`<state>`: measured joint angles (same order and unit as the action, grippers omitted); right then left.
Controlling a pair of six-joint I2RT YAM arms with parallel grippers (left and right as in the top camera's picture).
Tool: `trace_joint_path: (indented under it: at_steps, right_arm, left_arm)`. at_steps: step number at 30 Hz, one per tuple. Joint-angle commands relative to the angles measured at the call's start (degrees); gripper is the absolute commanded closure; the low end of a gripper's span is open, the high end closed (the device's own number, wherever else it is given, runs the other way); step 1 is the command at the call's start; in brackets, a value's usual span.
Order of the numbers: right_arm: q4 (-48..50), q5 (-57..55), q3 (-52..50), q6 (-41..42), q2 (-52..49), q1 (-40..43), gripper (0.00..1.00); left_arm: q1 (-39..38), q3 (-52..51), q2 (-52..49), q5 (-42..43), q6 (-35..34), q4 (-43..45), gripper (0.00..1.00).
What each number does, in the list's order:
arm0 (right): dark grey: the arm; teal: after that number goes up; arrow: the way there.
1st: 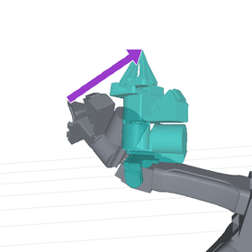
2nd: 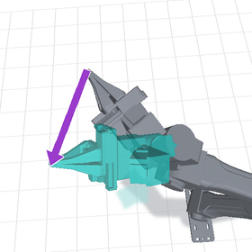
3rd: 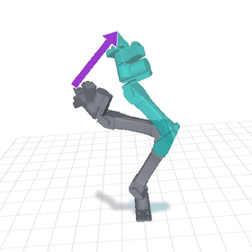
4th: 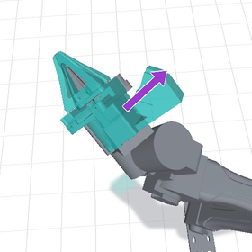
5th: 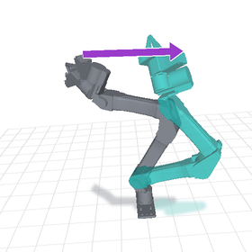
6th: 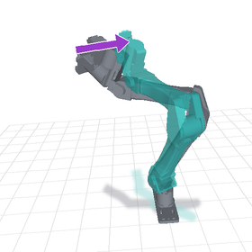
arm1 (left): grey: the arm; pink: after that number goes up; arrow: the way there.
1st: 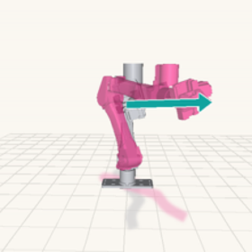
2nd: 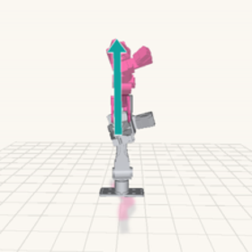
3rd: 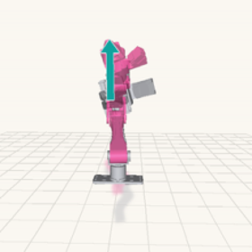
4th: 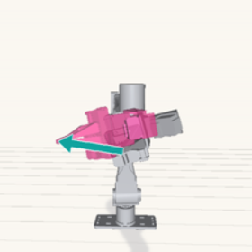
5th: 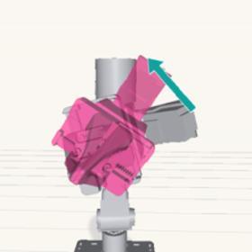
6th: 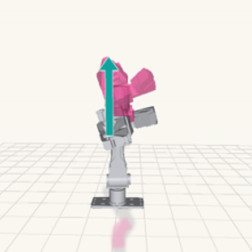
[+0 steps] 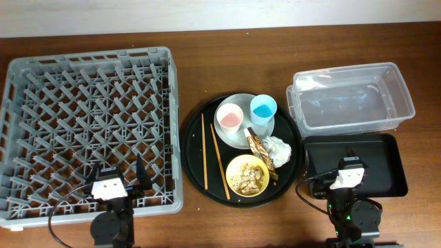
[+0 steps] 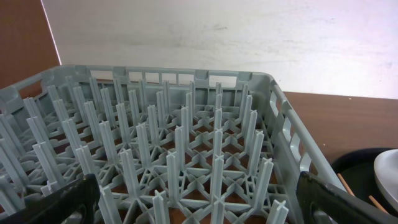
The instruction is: Sort waste into correct bins and load items into the dishwasher rack
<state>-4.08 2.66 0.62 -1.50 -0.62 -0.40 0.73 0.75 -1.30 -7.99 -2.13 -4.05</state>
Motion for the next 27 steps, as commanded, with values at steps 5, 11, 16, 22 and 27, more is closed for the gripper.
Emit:
trace_joint_path:
  at_steps: [5,11,16,22,27]
  right_arm:
    - [-0.2,-0.1,-0.3,0.5,0.3,0.4,0.01]
    - [-0.2,-0.1,-0.3,0.5,0.3,0.4,0.01]
    - [-0.2,-0.1,-0.3,0.5,0.3,0.4,0.01]
    - [-0.2,-0.1,-0.3,0.5,0.3,0.4,0.01]
    - [-0.2,-0.1,-0.3,0.5,0.3,0.4,0.01]
  left_arm:
    - [0.2,-0.2,-0.1,-0.9,1.2,0.0,0.01]
    - [0.2,-0.2,-0.1,-0.9,1.2,0.0,0.01]
    - [0.2,-0.2,-0.1,-0.9,1.2,0.0,0.01]
    - [0.2,-0.2,-0.1,-0.9,1.2,0.0,0.01]
    - [0.2,-0.2,-0.1,-0.9,1.2,0.0,0.01]
